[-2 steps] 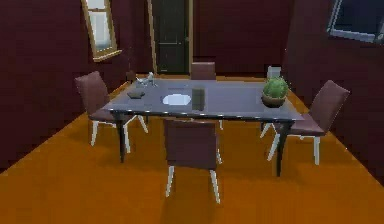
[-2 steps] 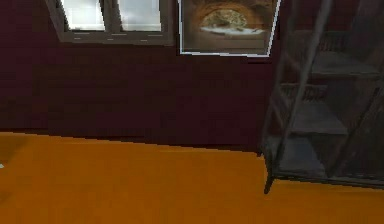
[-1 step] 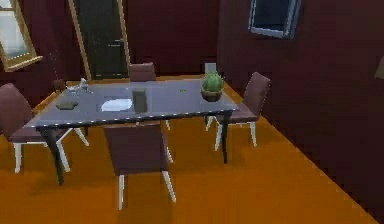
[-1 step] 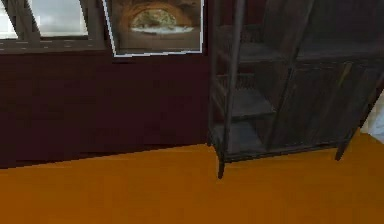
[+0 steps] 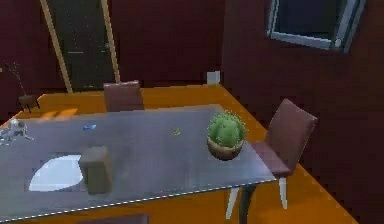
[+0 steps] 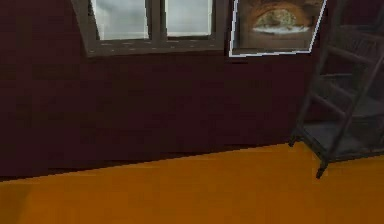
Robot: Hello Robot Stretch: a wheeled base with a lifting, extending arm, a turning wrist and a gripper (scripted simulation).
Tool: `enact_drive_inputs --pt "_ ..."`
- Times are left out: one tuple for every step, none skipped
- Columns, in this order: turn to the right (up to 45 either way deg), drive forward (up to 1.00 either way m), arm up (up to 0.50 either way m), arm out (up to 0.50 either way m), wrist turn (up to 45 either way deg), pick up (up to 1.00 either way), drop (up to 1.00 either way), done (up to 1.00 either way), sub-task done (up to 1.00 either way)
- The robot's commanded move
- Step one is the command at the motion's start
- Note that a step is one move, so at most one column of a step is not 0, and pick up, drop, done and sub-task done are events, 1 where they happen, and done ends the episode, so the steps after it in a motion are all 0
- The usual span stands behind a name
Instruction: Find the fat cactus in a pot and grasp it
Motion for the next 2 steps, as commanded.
enact_drive_inputs --pt "-45.0 0.00 0.00 0.00 0.0 0.00 0.00 0.00 0.00" --pt "-30.0 0.00 0.00 0.00 0.0 0.00 0.00 0.00 0.00"
